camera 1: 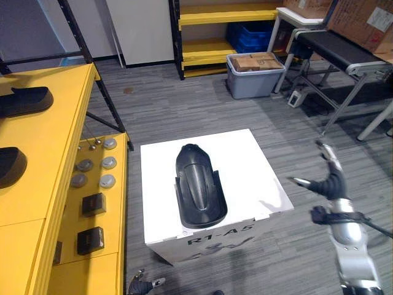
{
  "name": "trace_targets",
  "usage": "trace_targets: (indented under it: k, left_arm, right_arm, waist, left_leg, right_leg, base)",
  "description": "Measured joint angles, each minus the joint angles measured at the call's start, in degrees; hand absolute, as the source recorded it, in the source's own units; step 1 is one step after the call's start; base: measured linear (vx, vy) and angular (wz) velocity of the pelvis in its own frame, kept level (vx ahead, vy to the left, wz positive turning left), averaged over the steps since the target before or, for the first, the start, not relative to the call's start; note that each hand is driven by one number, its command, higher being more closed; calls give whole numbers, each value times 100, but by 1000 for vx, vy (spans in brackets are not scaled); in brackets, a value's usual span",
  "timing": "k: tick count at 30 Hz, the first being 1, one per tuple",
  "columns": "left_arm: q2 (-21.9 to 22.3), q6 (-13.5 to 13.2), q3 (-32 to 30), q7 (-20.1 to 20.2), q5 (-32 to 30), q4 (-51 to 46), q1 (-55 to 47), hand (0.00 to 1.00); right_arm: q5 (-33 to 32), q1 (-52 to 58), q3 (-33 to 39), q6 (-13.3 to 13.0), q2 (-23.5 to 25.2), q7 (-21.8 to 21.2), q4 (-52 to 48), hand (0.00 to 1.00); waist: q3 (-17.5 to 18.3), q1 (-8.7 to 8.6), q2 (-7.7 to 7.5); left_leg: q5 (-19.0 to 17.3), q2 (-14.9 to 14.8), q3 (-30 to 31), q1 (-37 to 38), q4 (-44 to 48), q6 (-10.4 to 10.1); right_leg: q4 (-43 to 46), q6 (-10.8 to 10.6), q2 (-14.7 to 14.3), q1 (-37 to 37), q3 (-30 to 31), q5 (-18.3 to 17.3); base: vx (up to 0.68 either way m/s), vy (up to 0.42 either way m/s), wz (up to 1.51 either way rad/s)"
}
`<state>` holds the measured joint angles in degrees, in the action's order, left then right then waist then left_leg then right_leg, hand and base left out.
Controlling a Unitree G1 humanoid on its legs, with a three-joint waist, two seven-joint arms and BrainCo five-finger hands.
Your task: Walk over and take plastic housings, then place them on the shelf
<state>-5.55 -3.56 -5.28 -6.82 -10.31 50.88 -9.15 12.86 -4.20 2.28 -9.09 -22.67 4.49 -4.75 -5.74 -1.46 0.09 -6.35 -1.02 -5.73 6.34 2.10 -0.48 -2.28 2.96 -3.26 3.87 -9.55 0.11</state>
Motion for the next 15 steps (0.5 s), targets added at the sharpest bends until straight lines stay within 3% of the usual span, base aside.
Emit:
trace_targets:
  k: [5, 12, 15]
  left_arm:
    - [7, -6, 14, -38, 2, -1, 38, 0]
    - [37, 34, 13, -189, 2, -17, -7, 0]
    - [39, 38, 12, -266, 2, -27, -6, 0]
  right_arm:
    - [529, -799, -344, 200, 495, 155, 1325, 0]
    - [1551, -1221, -315, 812, 1261, 678, 2796, 0]
    - [1714, -1418, -277, 946, 1473, 896, 3272, 0]
  waist:
    - [0, 235, 6]
    - [-74, 324, 80]
    - [-131, 375, 87]
  left_leg:
    - [58, 56, 214, -105, -31, 78]
    - [188, 122, 436, -136, -204, 122]
    - [206, 121, 439, -166, -215, 115]
  right_leg:
    - [-182, -21, 43, 12, -184, 147]
    - [-257, -54, 90, 1, -379, 215]
    - [-257, -53, 90, -32, -381, 225]
  base:
    - [-73, 30, 20]
    - [-29, 18, 14]
    - [-3, 3, 2]
